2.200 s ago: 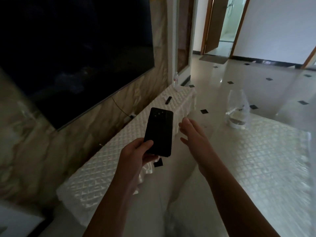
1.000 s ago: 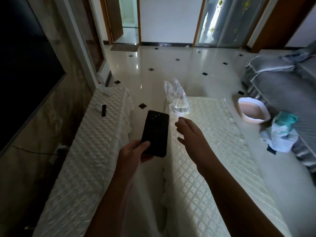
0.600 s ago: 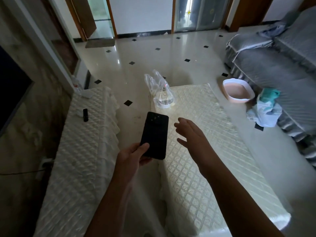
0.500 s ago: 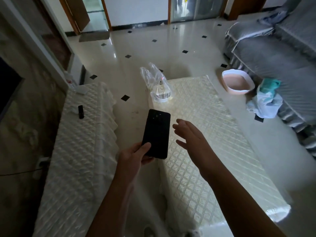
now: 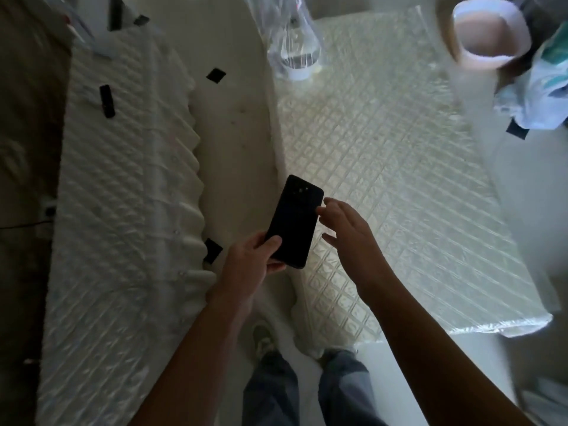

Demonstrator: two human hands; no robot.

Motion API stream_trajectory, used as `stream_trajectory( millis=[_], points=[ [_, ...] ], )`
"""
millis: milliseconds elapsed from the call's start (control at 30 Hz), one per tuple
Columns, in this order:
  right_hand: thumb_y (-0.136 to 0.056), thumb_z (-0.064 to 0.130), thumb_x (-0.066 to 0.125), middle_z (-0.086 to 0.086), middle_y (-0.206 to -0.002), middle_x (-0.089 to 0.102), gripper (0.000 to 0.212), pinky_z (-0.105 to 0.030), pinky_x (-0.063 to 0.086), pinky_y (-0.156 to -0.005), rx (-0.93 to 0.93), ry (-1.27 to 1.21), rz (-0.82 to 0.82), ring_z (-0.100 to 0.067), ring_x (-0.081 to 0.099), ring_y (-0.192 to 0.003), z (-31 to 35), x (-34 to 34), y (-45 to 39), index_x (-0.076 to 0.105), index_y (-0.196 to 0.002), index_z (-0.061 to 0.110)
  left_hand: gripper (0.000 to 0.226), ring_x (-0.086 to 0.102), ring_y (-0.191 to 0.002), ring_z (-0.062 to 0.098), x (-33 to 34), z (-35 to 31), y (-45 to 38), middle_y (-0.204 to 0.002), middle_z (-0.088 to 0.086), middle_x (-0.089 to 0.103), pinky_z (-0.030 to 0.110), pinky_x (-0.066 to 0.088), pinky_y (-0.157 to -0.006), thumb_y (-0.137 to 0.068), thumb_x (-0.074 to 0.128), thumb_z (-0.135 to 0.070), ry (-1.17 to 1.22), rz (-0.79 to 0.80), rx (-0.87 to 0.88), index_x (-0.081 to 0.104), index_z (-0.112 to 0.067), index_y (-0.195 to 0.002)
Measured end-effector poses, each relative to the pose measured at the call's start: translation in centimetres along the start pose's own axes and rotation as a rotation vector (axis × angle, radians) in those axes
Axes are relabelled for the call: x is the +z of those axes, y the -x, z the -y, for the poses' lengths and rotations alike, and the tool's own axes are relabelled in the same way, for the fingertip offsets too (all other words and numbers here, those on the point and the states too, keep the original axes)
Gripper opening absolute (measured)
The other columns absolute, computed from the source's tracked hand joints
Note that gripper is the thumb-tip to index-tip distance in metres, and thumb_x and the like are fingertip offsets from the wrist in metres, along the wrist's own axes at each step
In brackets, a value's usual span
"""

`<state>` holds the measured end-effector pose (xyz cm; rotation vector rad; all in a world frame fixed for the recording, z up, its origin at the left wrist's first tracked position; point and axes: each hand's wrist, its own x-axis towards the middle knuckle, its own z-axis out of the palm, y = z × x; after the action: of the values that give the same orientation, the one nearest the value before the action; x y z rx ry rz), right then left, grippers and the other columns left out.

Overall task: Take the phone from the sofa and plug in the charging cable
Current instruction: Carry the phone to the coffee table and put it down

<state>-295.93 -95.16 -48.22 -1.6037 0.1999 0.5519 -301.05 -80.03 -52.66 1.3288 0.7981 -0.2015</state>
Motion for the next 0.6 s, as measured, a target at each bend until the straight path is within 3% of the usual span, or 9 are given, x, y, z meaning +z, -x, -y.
stream_trajectory(
  millis=[167,300,367,467,600],
  points=[
    [-0.093,0.043,0.044,0.004,-0.115,0.066,0.03,-0.04,0.044,-0.102,0.075,0.019,0.005,-0.007,0.059,-0.11,-7.7,-0.5,-3.8,0.061,-0.112,0.028,0.013,0.074,-0.07,0.012,0.8,6.9,-5.0,-0.08,0.001,0.074,0.027,0.059,-0.061,-0.087,0.064,-0.012,-0.04,-0.019,-0.043,0.069,-0.023,-0.082],
    [-0.091,0.043,0.044,0.002,-0.108,0.067,0.021,-0.038,0.047,-0.096,0.134,0.009,0.02,-0.01,0.062,-0.104,-14.0,-0.9,-5.7,0.062,-0.097,0.034,0.018,0.073,-0.066,0.01,1.6,12.9,-8.5,-0.068,-0.006,0.074,0.021,0.055,-0.055,-0.087,0.062,-0.009,-0.08,0.03,-0.122,0.067,-0.024,-0.078],
    [-0.093,0.038,0.045,0.001,-0.107,0.067,0.018,-0.038,0.047,-0.096,0.176,0.001,0.02,-0.013,0.062,-0.104,-17.0,-1.3,-6.2,0.062,-0.095,0.034,0.021,0.071,-0.064,0.012,2.1,15.8,-10.0,-0.072,-0.003,0.072,0.022,0.055,-0.053,-0.088,0.06,-0.006,-0.126,0.05,-0.157,0.066,-0.024,-0.078],
    [-0.094,0.038,0.044,0.0,-0.109,0.067,0.021,-0.04,0.046,-0.098,0.236,0.017,-0.011,-0.014,0.061,-0.106,-20.6,-2.2,-6.4,0.062,-0.102,0.031,0.014,0.067,-0.072,0.017,2.7,19.4,-11.5,-0.083,0.004,0.067,0.022,0.055,-0.053,-0.089,0.056,-0.003,-0.185,0.111,-0.246,0.065,-0.015,-0.087],
    [-0.093,0.039,0.043,-0.006,-0.113,0.066,0.032,-0.045,0.045,-0.1,0.3,0.059,-0.059,-0.018,0.06,-0.109,-23.0,-3.2,-7.4,0.062,-0.111,0.02,0.016,0.065,-0.072,0.017,3.6,21.9,-13.0,-0.084,0.005,0.066,0.019,0.053,-0.049,-0.089,0.056,-0.002,-0.233,0.151,-0.341,0.063,-0.01,-0.101]
  ],
)
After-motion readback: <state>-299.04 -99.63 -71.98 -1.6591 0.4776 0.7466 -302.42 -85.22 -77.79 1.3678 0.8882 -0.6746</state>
